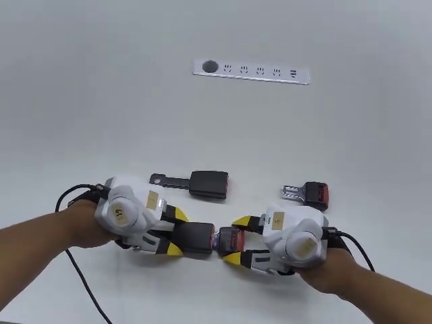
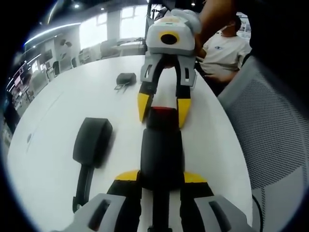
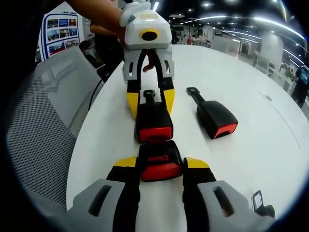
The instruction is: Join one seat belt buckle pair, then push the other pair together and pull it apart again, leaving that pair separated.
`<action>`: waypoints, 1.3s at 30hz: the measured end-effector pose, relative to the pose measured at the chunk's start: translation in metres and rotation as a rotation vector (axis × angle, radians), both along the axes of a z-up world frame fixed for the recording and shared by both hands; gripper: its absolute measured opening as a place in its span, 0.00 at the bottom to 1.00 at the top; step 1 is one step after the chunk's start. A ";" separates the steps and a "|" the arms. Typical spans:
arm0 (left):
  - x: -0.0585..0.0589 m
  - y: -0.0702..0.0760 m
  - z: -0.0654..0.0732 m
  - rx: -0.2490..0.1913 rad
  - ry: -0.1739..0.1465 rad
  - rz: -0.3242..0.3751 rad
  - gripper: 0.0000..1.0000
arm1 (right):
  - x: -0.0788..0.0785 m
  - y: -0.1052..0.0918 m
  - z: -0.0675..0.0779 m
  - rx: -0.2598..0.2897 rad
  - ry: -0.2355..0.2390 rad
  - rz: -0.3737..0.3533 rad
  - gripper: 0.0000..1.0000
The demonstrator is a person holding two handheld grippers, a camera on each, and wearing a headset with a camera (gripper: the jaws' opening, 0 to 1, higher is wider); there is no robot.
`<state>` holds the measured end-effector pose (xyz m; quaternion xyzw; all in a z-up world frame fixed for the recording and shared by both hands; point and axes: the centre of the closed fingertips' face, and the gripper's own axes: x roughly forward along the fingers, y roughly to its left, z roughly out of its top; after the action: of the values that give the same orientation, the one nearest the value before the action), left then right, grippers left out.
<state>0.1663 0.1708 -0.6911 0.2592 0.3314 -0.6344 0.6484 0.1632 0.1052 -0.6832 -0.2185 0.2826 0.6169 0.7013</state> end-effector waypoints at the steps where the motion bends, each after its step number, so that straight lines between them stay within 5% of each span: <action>1: 0.000 0.000 0.001 -0.005 0.004 0.003 0.30 | 0.000 0.000 0.001 0.004 -0.001 -0.003 0.33; 27: -0.003 -0.004 0.004 -0.044 0.020 -0.006 0.30 | 0.000 -0.001 0.003 0.037 0.010 -0.033 0.33; 39: -0.005 -0.005 0.003 -0.021 0.015 -0.018 0.30 | -0.001 -0.002 -0.001 0.020 0.009 -0.028 0.33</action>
<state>0.1617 0.1658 -0.6878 0.2507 0.3271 -0.6455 0.6429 0.1626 0.1033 -0.6843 -0.2047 0.2827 0.6107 0.7108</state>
